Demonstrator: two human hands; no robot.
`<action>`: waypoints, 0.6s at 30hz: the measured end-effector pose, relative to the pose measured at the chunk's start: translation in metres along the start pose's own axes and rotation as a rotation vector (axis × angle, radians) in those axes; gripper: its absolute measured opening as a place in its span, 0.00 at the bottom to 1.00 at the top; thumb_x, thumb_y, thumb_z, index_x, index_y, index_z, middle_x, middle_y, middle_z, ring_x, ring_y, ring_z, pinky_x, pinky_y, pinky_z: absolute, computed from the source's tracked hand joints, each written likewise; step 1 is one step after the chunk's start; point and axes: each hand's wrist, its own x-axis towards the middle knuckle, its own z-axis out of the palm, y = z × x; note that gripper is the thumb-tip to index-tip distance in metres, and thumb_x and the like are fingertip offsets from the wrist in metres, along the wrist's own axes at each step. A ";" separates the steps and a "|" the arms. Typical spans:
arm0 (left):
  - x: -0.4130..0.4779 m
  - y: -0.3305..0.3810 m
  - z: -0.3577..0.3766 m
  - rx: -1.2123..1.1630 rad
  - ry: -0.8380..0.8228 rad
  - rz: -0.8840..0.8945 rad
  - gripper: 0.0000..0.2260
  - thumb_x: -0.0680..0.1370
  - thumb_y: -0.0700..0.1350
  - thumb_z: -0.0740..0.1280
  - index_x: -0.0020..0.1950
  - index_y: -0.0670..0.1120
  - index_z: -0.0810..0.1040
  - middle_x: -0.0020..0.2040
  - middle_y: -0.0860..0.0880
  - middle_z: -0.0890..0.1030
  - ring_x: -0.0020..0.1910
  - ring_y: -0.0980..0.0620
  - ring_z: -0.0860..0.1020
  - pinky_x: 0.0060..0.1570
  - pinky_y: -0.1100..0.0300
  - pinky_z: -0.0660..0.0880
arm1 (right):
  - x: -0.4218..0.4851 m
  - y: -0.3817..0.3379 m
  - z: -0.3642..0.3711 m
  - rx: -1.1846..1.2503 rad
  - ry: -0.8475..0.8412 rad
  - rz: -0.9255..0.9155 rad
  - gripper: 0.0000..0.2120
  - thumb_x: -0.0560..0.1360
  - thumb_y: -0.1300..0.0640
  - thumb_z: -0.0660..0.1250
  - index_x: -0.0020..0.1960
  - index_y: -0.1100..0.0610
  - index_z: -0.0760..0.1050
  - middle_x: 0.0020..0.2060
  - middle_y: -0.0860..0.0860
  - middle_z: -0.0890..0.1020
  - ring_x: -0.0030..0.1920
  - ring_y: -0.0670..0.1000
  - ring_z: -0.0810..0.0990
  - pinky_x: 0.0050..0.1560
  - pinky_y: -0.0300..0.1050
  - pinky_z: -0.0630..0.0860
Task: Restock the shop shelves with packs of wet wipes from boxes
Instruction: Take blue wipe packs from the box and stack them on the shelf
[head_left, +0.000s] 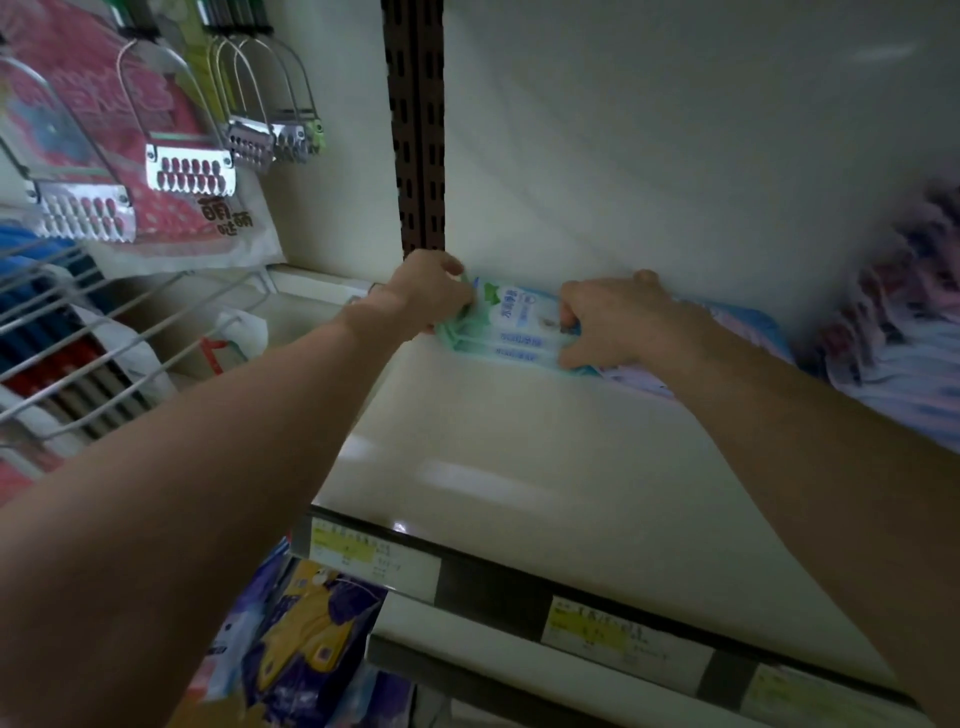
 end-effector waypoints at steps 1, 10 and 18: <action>-0.002 0.002 0.000 0.009 -0.063 0.017 0.20 0.77 0.46 0.69 0.69 0.49 0.73 0.50 0.47 0.76 0.41 0.50 0.77 0.33 0.62 0.75 | 0.000 0.000 0.000 0.009 0.010 -0.003 0.18 0.69 0.52 0.70 0.56 0.53 0.70 0.50 0.52 0.79 0.50 0.55 0.77 0.60 0.53 0.63; -0.012 0.011 -0.002 0.520 -0.340 0.167 0.32 0.74 0.45 0.72 0.75 0.51 0.63 0.61 0.48 0.72 0.54 0.45 0.77 0.51 0.53 0.79 | 0.002 -0.006 0.013 0.055 0.085 -0.024 0.18 0.71 0.51 0.68 0.57 0.54 0.68 0.56 0.53 0.76 0.55 0.57 0.76 0.62 0.54 0.64; -0.011 -0.005 0.015 0.768 -0.152 0.303 0.31 0.77 0.43 0.65 0.77 0.54 0.56 0.66 0.40 0.65 0.60 0.38 0.74 0.61 0.50 0.70 | -0.002 -0.011 0.014 -0.048 0.066 -0.009 0.21 0.73 0.52 0.67 0.62 0.57 0.66 0.58 0.56 0.73 0.58 0.58 0.75 0.63 0.55 0.63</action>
